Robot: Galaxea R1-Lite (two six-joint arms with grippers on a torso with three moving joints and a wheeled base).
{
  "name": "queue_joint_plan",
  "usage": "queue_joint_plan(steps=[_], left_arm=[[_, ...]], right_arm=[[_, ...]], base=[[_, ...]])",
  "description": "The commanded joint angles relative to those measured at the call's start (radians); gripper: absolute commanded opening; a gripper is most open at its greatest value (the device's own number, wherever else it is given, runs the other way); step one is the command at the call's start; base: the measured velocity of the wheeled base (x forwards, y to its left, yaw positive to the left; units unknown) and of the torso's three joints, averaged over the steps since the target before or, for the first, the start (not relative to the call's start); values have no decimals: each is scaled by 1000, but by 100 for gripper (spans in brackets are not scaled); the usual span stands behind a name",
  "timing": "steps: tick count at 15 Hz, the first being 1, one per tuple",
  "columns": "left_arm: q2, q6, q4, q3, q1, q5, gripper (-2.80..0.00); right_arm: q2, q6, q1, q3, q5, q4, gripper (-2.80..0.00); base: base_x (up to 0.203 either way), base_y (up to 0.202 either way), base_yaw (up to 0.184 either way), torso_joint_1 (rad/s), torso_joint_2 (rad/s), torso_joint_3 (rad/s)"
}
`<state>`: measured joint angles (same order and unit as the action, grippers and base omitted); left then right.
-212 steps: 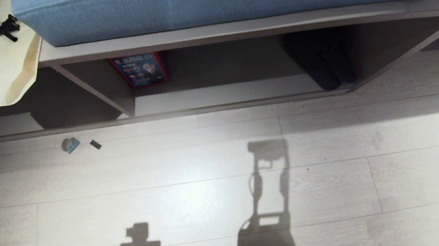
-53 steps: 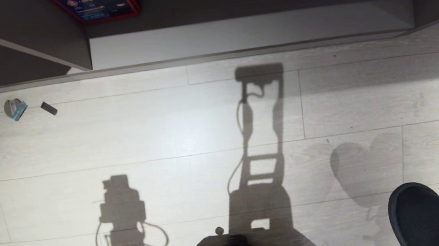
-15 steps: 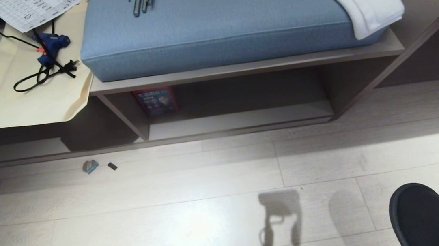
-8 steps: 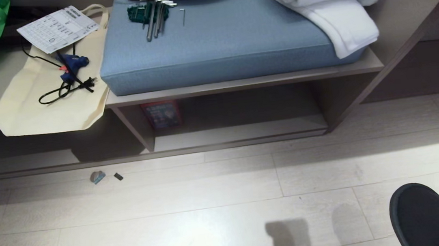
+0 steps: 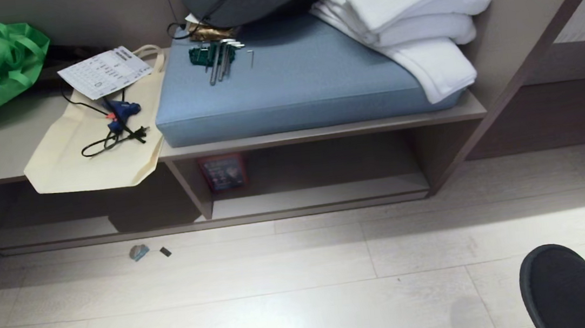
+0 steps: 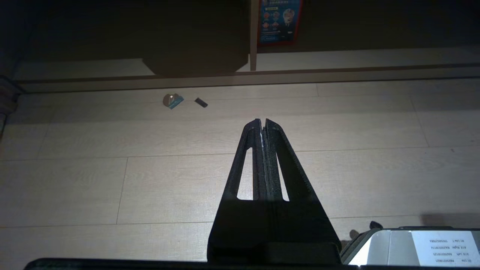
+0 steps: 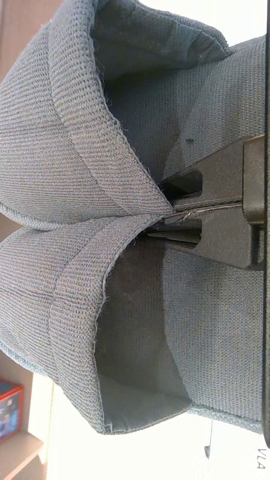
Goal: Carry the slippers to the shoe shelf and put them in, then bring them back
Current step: Place the slippers on the floor
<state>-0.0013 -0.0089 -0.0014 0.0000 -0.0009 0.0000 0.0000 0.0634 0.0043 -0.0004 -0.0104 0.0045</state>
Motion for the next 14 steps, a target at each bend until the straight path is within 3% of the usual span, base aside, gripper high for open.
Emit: queue_joint_plan(steps=[1,14], left_arm=[[1,0,0,0,0,0,-280],[1,0,0,0,0,0,-280]], right_arm=[[2,0,0,0,0,0,-280],[2,4,0,0,0,-1,-280]], base=[[0,0,0,-3,1,205],[0,0,0,3,2,202]])
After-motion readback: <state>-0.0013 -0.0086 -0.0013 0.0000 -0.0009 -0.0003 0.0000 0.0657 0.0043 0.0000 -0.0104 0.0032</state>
